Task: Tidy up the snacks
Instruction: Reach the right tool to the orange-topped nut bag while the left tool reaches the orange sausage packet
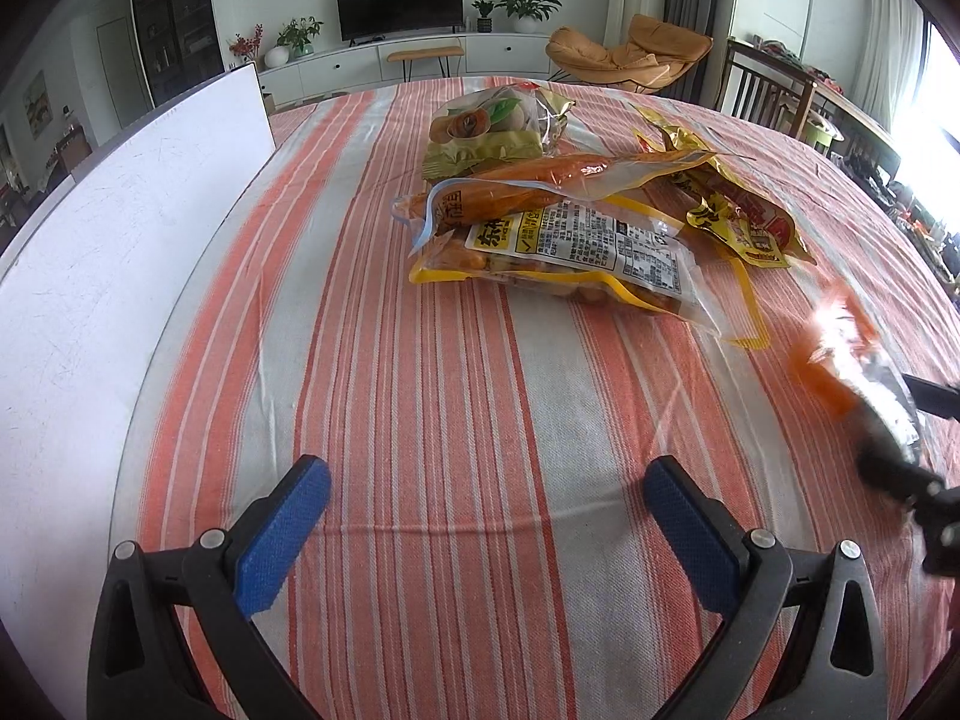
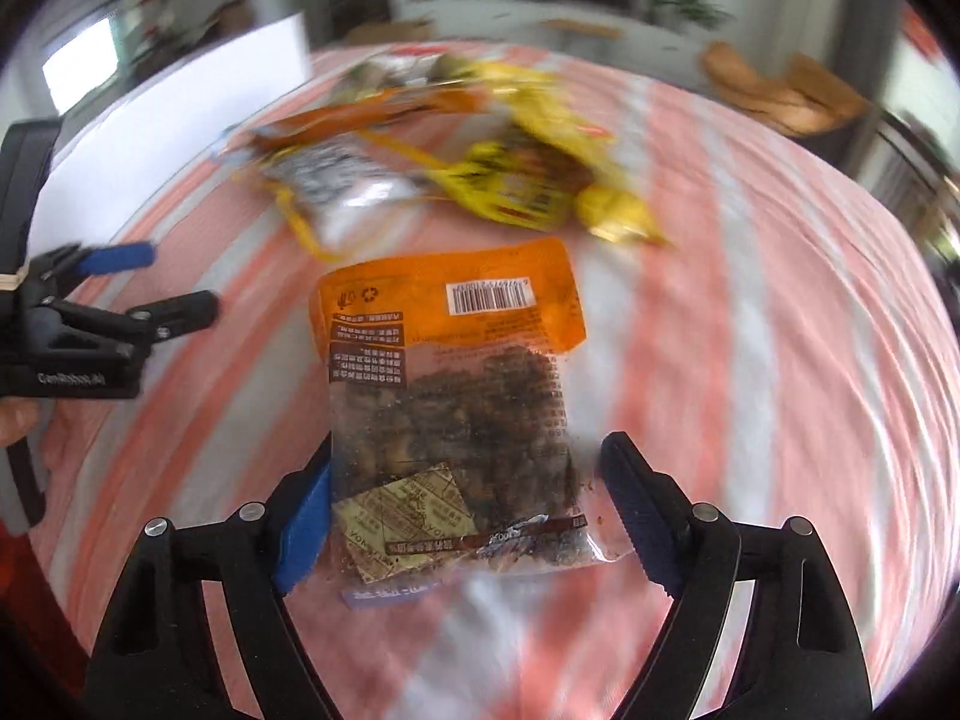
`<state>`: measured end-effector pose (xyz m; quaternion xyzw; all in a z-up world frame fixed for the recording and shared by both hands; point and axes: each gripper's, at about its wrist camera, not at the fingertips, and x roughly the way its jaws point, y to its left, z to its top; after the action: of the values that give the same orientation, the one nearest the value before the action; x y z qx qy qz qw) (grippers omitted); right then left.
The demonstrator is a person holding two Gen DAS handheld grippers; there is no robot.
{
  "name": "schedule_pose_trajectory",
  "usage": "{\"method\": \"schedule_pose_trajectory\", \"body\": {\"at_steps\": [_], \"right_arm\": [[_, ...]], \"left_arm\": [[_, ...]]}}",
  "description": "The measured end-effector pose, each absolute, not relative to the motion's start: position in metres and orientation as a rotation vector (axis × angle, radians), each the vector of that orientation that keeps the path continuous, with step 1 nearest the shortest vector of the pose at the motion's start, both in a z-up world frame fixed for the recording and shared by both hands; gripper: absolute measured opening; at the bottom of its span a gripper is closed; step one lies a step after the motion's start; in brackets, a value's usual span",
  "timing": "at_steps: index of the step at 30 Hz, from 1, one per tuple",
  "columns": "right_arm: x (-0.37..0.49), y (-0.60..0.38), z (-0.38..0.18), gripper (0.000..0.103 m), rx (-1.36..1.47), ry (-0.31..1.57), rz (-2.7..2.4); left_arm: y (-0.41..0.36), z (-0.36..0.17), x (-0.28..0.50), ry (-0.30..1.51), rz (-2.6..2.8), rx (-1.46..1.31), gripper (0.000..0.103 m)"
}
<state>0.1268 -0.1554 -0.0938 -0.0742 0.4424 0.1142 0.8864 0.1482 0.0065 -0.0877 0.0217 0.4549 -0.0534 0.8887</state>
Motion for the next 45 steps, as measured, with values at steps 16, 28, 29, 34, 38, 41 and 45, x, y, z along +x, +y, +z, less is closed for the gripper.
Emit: {"method": "schedule_pose_trajectory", "body": {"at_steps": [16,28,29,34,38,41,45], "right_arm": [[0.130,-0.184,-0.094,0.098,-0.082,0.885,0.137],[0.133,-0.181,-0.097,0.101,-0.085,0.889,0.142],[0.133,-0.181,-0.097,0.101,-0.085,0.889,0.142],[0.133,-0.181,-0.097,0.101,-0.085,0.888,0.141],[0.133,-0.181,-0.097,0.101,-0.084,0.888,0.141],[0.133,-0.181,-0.097,0.101,-0.084,0.888,0.141],[0.133,-0.181,-0.097,0.101,-0.085,0.888,0.141]], "left_arm": [[0.005,-0.084,0.151,1.005,-0.182,0.089,0.103],[-0.004,-0.012,0.223,0.971,-0.247,0.329,0.103],[-0.012,-0.015,0.233,0.979,-0.266,0.376,0.103],[-0.034,-0.030,0.260,1.006,-0.299,0.461,0.102],[-0.046,-0.036,0.273,1.010,-0.318,0.484,0.096],[-0.051,-0.041,0.280,1.040,-0.346,0.457,0.066],[-0.054,-0.041,0.282,1.033,-0.350,0.437,0.039]]}}
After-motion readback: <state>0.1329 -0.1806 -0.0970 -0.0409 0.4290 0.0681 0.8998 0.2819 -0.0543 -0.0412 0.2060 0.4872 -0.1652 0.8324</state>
